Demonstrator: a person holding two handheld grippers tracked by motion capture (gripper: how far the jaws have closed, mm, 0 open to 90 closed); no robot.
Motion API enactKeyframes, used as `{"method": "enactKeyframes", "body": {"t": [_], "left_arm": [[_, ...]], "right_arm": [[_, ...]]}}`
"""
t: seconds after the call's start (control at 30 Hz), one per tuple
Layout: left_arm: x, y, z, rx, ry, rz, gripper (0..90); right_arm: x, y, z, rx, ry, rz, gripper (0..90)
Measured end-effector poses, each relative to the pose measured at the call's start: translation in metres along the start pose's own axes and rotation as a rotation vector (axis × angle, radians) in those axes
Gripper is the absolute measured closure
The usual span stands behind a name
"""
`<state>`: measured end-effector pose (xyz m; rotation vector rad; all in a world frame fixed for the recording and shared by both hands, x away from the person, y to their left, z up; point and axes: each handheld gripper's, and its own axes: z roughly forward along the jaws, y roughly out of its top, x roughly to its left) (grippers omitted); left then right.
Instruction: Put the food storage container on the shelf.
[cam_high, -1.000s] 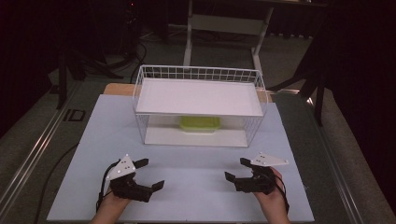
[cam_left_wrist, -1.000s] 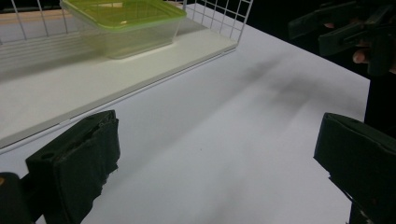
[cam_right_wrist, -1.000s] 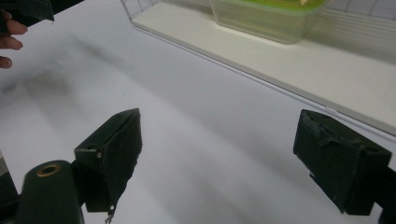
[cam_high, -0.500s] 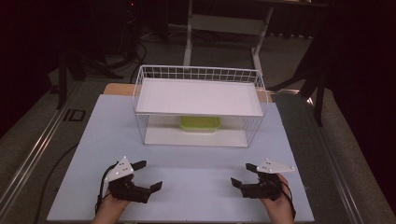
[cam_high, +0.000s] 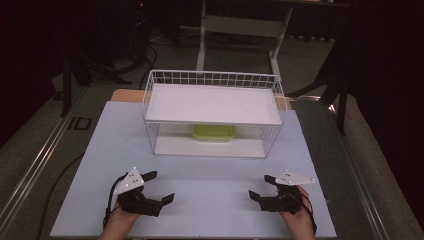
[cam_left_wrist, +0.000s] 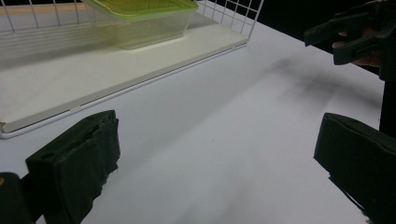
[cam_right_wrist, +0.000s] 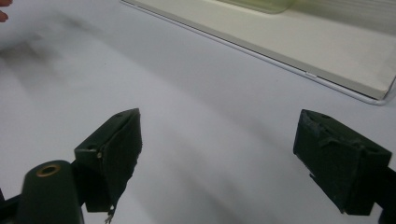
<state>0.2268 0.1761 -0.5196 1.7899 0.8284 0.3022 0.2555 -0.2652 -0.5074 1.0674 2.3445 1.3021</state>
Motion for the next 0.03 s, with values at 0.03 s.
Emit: {"method": "enactKeyframes", "body": {"t": [0.03], "left_arm": [[0.0,-0.0001,0.0001,-0.002,-0.002,-0.001,1.1]], "right_arm": [[0.0,0.0,0.0,0.0,0.0,0.0,15.4]]}}
